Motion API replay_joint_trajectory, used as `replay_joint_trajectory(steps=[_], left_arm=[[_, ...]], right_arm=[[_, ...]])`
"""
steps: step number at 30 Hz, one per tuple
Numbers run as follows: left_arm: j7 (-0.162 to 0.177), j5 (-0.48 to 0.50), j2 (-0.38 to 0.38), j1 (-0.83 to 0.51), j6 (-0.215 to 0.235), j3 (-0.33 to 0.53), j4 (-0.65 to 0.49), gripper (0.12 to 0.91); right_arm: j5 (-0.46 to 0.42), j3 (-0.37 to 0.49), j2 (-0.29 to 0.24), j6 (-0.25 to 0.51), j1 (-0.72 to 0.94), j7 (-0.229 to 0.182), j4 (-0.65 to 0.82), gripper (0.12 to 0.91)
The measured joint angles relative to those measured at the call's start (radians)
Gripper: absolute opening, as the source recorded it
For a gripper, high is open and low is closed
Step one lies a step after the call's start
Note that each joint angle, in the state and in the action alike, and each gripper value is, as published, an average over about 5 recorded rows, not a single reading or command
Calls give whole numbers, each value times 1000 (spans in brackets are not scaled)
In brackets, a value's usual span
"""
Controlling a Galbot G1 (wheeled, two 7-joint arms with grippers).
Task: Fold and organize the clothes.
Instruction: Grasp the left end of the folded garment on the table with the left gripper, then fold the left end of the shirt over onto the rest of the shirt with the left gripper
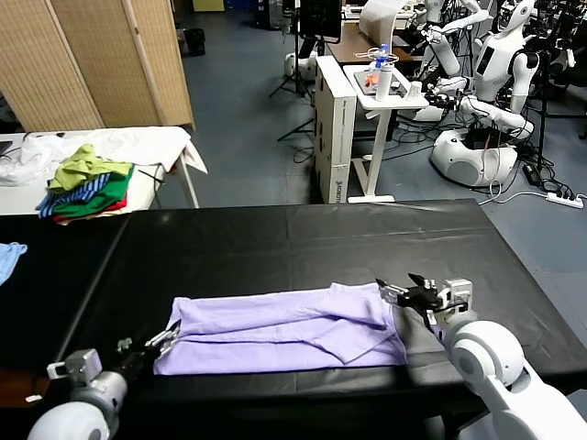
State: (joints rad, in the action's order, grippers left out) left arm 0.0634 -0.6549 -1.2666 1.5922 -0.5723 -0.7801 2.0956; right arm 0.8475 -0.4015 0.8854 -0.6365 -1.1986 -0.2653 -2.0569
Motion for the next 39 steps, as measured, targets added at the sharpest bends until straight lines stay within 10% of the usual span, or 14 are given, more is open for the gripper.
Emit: replay_joint_trajectory(steps=[25, 39], left_arm=[[-22, 96, -133, 27, 65, 45, -8, 202], [-68, 279, -1, 59, 137, -25, 7, 187]], right_arm=[[-18, -32, 4, 11, -49, 6, -42, 907], [-56, -78, 23, 39, -105, 24, -58, 907]])
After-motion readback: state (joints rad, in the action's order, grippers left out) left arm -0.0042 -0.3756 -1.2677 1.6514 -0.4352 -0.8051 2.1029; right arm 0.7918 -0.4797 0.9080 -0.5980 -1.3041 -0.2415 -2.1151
